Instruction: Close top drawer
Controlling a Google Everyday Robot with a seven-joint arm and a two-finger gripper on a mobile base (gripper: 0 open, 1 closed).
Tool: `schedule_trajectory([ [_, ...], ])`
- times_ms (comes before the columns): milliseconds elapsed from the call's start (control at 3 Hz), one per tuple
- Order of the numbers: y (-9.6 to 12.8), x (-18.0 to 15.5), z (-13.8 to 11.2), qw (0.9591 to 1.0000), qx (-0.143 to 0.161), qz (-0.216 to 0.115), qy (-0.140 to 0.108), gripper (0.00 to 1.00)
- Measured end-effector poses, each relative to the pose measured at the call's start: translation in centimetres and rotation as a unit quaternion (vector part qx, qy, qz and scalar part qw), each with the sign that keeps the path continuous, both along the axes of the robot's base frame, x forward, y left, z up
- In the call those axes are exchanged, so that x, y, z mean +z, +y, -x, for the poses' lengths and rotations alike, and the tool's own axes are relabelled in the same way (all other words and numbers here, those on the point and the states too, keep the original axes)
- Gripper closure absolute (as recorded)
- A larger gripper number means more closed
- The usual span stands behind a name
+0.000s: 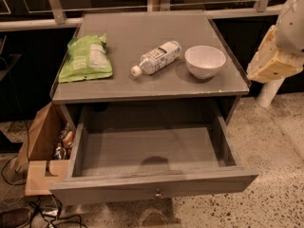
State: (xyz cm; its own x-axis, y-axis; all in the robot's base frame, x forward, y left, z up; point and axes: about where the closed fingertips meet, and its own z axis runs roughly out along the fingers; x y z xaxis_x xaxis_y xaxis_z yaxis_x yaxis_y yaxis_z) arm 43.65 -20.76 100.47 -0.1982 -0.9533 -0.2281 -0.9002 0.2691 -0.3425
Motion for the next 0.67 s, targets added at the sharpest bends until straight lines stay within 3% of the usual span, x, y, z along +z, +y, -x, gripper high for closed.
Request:
schedule_trajectory([
  [333,0.0,0.0,0.0,1.0000,0.000,0.000,0.000,1.00],
  [667,-1.8,-1.7,1.6,0.9993,-0.031,-0.017,0.015,1.00],
])
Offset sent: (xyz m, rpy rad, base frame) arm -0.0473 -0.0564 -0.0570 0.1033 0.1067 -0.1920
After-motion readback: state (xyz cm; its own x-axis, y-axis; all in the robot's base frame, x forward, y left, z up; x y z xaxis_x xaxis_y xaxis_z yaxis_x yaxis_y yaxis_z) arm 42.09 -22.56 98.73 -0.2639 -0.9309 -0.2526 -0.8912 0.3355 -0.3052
